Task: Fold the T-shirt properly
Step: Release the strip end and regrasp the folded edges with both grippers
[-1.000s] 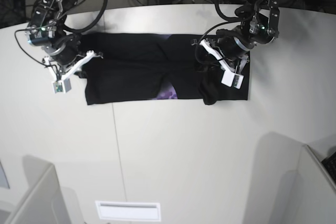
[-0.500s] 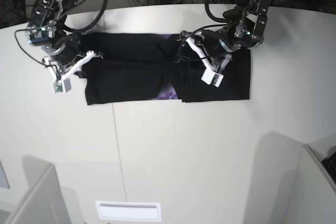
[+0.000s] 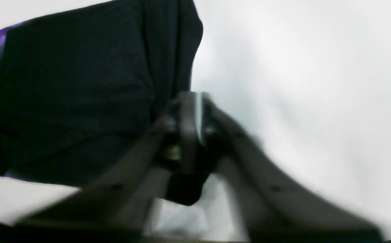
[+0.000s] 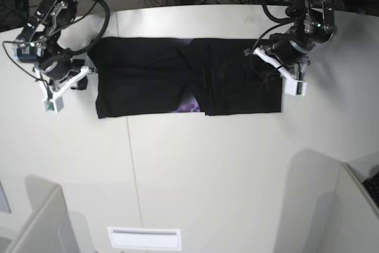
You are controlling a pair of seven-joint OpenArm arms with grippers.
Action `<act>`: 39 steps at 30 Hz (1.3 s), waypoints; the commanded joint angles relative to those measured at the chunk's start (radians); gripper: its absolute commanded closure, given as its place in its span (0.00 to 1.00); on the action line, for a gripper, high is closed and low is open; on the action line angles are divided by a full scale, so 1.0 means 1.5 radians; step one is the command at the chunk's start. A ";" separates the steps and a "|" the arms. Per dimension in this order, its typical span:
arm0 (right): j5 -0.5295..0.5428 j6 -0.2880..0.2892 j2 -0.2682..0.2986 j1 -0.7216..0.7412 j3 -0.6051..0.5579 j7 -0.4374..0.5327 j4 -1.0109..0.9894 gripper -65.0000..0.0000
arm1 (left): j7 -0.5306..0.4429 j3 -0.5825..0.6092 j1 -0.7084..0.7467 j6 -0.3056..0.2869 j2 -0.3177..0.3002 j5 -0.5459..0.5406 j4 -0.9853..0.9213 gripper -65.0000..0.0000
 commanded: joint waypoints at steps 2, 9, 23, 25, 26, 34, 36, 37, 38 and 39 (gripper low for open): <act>0.011 0.047 0.013 0.020 0.004 -0.001 -0.022 0.53 | -0.015 -0.076 0.016 -0.007 -0.003 -0.009 0.010 1.00; 0.011 0.133 0.014 0.066 0.054 -0.013 -0.158 0.45 | -0.017 -0.287 0.042 -0.009 -0.014 -0.007 -0.041 1.00; 0.168 0.145 0.018 0.123 0.201 -0.103 -0.209 0.45 | -0.111 -0.298 0.035 -0.141 -0.009 0.189 -0.148 1.00; 0.182 0.145 0.015 0.124 0.202 -0.103 -0.216 0.45 | -0.112 -0.297 0.035 -0.141 -0.007 0.189 -0.148 1.00; 0.182 0.145 0.014 0.125 0.202 -0.103 -0.234 0.45 | -0.112 -0.297 0.035 -0.141 -0.007 0.189 -0.148 1.00; 0.184 0.145 0.032 0.137 0.202 -0.103 -0.411 0.45 | -0.112 -0.297 0.034 -0.141 -0.007 0.191 -0.149 1.00; 0.184 0.145 0.031 0.135 0.202 -0.103 -0.414 0.45 | -0.112 -0.297 0.030 -0.141 -0.007 0.192 -0.151 1.00; 0.184 0.145 0.030 0.134 0.202 -0.103 -0.414 0.45 | -0.112 -0.296 0.024 -0.141 -0.007 0.192 -0.154 1.00; 0.184 0.145 0.026 0.132 0.202 -0.103 -0.414 0.45 | -0.112 -0.296 0.019 -0.141 -0.007 0.193 -0.159 1.00; 0.184 0.145 0.023 0.127 0.202 -0.103 -0.414 0.45 | -0.112 -0.296 0.017 -0.141 -0.007 0.193 -0.168 1.00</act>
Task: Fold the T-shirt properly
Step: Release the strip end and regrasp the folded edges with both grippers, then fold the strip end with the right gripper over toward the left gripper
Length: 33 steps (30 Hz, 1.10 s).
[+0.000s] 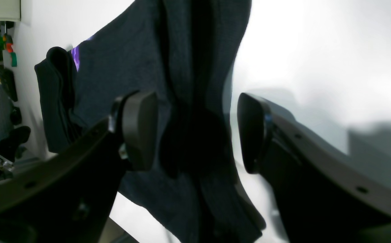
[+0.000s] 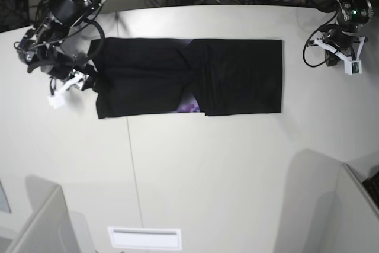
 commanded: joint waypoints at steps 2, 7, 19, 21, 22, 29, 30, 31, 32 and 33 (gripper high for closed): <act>-0.044 0.001 -0.003 -0.014 -0.009 -0.030 0.000 0.45 | -0.011 0.004 -0.010 -0.003 -0.009 -0.006 -0.005 1.00; -0.044 0.001 -0.003 -0.050 -0.097 -0.027 0.000 0.45 | -0.011 0.066 -0.023 0.000 -0.009 -0.006 -0.012 1.00; -0.048 -0.017 0.002 -0.059 -0.102 0.002 0.000 0.77 | -0.011 0.114 -0.058 0.000 0.019 -0.006 -0.045 1.00; -0.048 -0.035 0.002 -0.055 -0.103 0.010 0.000 1.00 | -0.011 0.142 -0.059 0.000 0.020 -0.006 -0.045 1.00; -0.049 -0.042 0.003 -0.053 -0.104 0.021 0.001 1.00 | -0.011 0.157 -0.059 0.000 0.020 -0.006 -0.044 1.00; -0.048 -0.110 0.056 -0.076 -0.246 0.121 0.087 1.00 | -0.011 0.220 -0.058 0.000 0.023 -0.006 -0.040 1.00; -0.048 -0.129 0.056 -0.079 -0.259 0.128 0.108 1.00 | -0.011 0.220 -0.058 0.000 0.023 -0.006 -0.039 1.00; -0.048 -0.150 0.056 -0.086 -0.272 0.132 0.131 1.00 | -0.011 0.220 -0.058 0.000 0.023 -0.006 -0.039 1.00; -0.048 -0.166 0.056 -0.093 -0.284 0.135 0.155 1.00 | -0.011 0.220 -0.058 0.000 0.023 -0.006 -0.039 1.00; -0.048 -0.177 0.056 -0.098 -0.299 0.138 0.181 1.00 | -0.011 0.217 -0.058 0.000 0.023 -0.006 -0.039 1.00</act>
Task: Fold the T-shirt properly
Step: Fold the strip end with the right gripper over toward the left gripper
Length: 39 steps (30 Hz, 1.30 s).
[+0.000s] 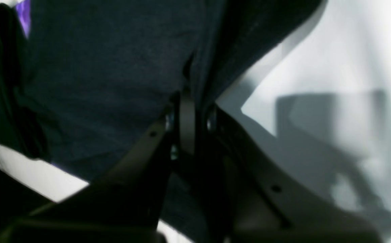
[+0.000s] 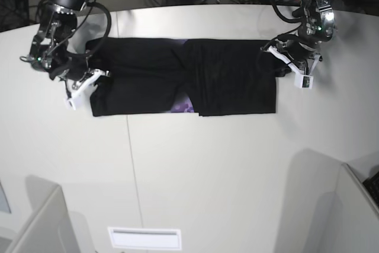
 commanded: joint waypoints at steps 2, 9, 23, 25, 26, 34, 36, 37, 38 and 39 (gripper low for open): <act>0.016 -0.011 0.006 0.001 -0.028 0.013 0.057 1.00 | 0.006 -0.007 0.002 0.000 -0.007 0.003 0.014 1.00; 0.016 -0.089 0.003 -0.014 -0.125 0.013 0.181 1.00 | 0.006 -0.008 0.015 0.000 -0.010 0.003 0.052 1.00; 0.017 -0.169 -0.039 -0.010 -0.296 0.034 0.243 1.00 | 0.006 -0.009 0.042 0.001 -0.026 0.003 0.051 1.00; 0.017 -0.186 -0.039 -0.011 -0.327 0.059 0.243 1.00 | 0.006 -0.020 0.046 0.001 -0.030 0.003 0.053 1.00; 0.017 -0.195 -0.039 -0.012 -0.345 0.068 0.243 1.00 | 0.006 -0.037 0.046 0.001 -0.029 0.003 0.049 1.00; 0.017 -0.275 -0.039 0.006 -0.500 0.131 0.241 1.00 | 0.007 -0.076 0.046 0.001 -0.044 0.004 0.025 1.00; 0.017 -0.291 -0.039 0.016 -0.536 0.142 0.240 1.00 | 0.007 -0.075 0.053 0.001 -0.044 0.004 0.026 1.00; 0.017 -0.298 -0.039 0.020 -0.552 0.147 0.240 1.00 | 0.007 -0.075 0.055 0.001 -0.045 0.004 0.027 1.00; 0.017 -0.300 -0.039 0.024 -0.564 0.152 0.239 1.00 | 0.007 -0.075 0.056 0.001 -0.045 0.004 0.028 1.00; 0.017 -0.301 -0.040 0.027 -0.572 0.157 0.238 1.00 | 0.007 -0.075 0.057 0.001 -0.045 0.004 0.027 1.00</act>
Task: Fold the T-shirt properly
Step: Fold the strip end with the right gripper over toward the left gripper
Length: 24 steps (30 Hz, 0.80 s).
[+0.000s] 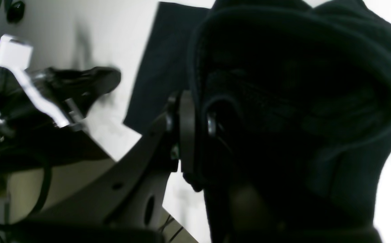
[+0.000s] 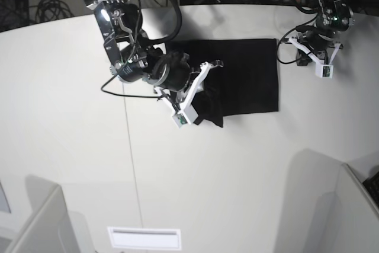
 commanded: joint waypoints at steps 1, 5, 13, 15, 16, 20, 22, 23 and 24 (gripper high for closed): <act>0.008 0.002 -0.011 0.012 -0.006 0.020 0.010 1.00 | -0.001 -0.003 0.003 0.001 -0.006 -0.003 0.009 1.00; 0.008 0.002 -0.034 0.012 -0.012 0.021 0.009 1.00 | -0.001 -0.002 0.003 0.001 -0.006 -0.003 0.009 1.00; 0.007 0.002 -0.076 0.027 -0.014 0.019 -0.021 1.00 | 0.000 -0.003 0.016 0.000 -0.009 -0.003 0.015 1.00; 0.007 0.002 -0.080 0.027 -0.025 0.020 -0.024 1.00 | 0.000 -0.003 0.016 0.000 -0.009 -0.003 0.013 1.00; 0.007 0.002 -0.079 0.029 -0.039 0.022 -0.025 1.00 | 0.000 -0.003 0.016 0.000 -0.009 -0.003 0.012 1.00; 0.007 0.002 -0.081 0.048 -0.087 0.022 -0.042 1.00 | 0.000 -0.003 0.017 0.000 -0.009 -0.003 0.015 1.00; 0.007 0.002 -0.081 0.062 -0.103 0.029 -0.062 1.00 | 0.000 -0.003 0.017 0.000 -0.008 -0.003 0.015 1.00; 0.007 0.002 -0.081 0.067 -0.110 0.037 -0.071 1.00 | 0.000 -0.005 0.017 0.000 -0.008 -0.003 0.015 1.00; 0.007 0.002 -0.081 0.070 -0.116 0.050 -0.081 1.00 | 0.000 -0.006 0.017 -0.001 -0.008 -0.003 0.015 1.00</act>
